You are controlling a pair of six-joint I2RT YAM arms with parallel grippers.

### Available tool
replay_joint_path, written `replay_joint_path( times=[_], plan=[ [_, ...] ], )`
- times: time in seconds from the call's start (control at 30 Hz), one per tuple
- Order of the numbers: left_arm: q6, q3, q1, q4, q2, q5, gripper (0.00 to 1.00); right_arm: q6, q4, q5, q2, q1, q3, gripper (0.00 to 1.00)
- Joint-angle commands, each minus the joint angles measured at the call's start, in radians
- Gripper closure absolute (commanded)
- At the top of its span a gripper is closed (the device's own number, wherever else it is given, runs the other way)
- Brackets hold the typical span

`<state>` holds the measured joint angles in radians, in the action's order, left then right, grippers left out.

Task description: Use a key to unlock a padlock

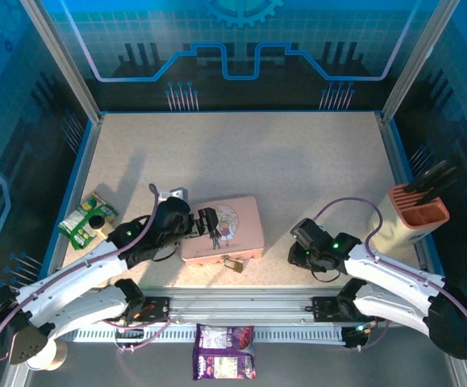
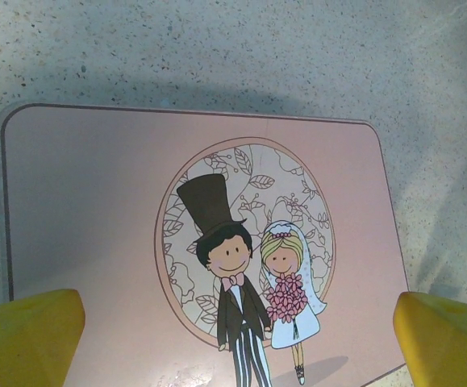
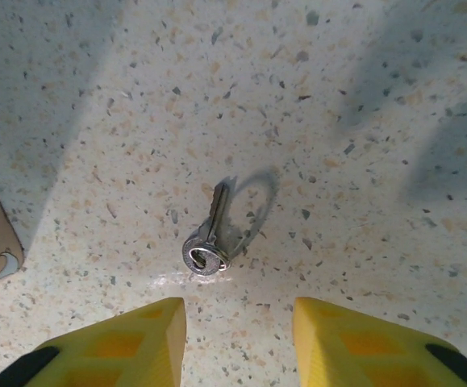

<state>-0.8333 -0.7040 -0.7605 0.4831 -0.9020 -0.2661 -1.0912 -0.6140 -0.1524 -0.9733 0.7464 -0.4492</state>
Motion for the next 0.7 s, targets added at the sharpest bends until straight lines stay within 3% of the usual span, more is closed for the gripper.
replay_joint_path(
  times=[0.0,0.67],
  plan=[
    [-0.002,0.011,-0.009,-0.023,0.006,-0.019,0.01,-0.032,0.077,0.009,-0.025,0.009,0.012,0.61],
    [0.018,-0.028,-0.008,-0.024,-0.032,-0.019,0.01,-0.027,0.095,-0.020,-0.117,0.007,0.012,0.71]
  ],
)
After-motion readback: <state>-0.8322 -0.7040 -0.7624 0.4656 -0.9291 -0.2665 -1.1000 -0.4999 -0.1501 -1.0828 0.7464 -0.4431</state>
